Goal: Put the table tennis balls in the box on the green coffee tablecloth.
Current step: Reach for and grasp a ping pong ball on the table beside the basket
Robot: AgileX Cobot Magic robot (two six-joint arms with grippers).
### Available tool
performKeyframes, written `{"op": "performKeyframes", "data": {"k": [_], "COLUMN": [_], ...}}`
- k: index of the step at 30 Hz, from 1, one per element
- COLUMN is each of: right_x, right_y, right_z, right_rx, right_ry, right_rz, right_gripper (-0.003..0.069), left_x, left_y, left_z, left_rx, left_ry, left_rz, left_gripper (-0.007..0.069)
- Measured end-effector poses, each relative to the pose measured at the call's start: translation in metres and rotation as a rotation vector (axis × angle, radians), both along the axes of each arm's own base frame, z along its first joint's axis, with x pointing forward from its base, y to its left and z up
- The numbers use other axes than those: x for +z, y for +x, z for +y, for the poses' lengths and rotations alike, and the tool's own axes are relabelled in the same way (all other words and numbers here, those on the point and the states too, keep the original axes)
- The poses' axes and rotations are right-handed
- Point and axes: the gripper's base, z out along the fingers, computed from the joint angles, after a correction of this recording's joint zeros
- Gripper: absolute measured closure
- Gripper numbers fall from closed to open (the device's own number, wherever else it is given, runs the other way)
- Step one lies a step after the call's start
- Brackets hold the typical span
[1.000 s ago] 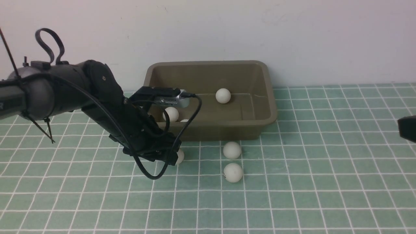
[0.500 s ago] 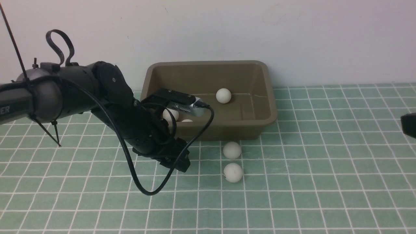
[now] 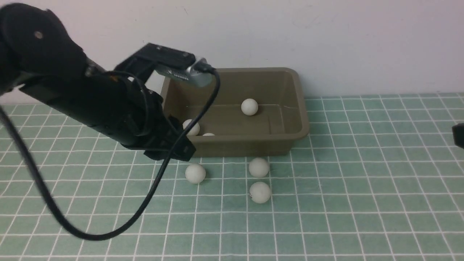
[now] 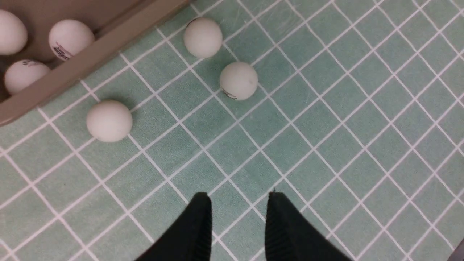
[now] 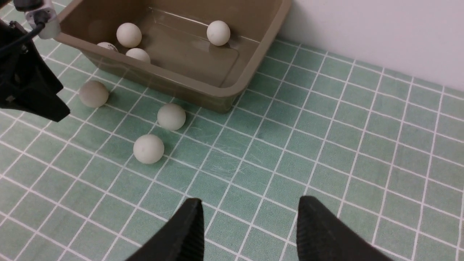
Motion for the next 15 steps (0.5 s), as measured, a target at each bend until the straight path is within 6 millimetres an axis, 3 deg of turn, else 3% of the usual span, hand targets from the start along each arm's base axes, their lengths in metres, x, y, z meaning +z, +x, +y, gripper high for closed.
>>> {"op": "performKeyframes", "data": {"k": [3, 6, 11, 15], "right_x": [0.0, 0.001, 0.003, 0.003], "right_y": [0.0, 0.001, 0.002, 0.002], "right_z": [0.0, 0.0, 0.0, 0.0], "right_rx": [-0.001, -0.003, -0.006, -0.006], "right_ry": [-0.002, 0.003, 0.009, 0.008], "right_rz": [-0.003, -0.019, -0.043, -0.043], "right_gripper": [0.0333, 0.0333, 0.0333, 0.0333], "left_x": [0.003, -0.007, -0.035, -0.065], "left_y": [-0.022, -0.039, -0.041, -0.026], "left_z": [0.006, 0.014, 0.022, 0.023], "left_rx": [-0.001, 0.021, 0.09, 0.179], "left_ry": [-0.006, -0.006, 0.002, -0.007], "left_rz": [-0.022, -0.087, -0.221, -0.263], "left_gripper": [0.0429, 0.0429, 0.0429, 0.0429]}}
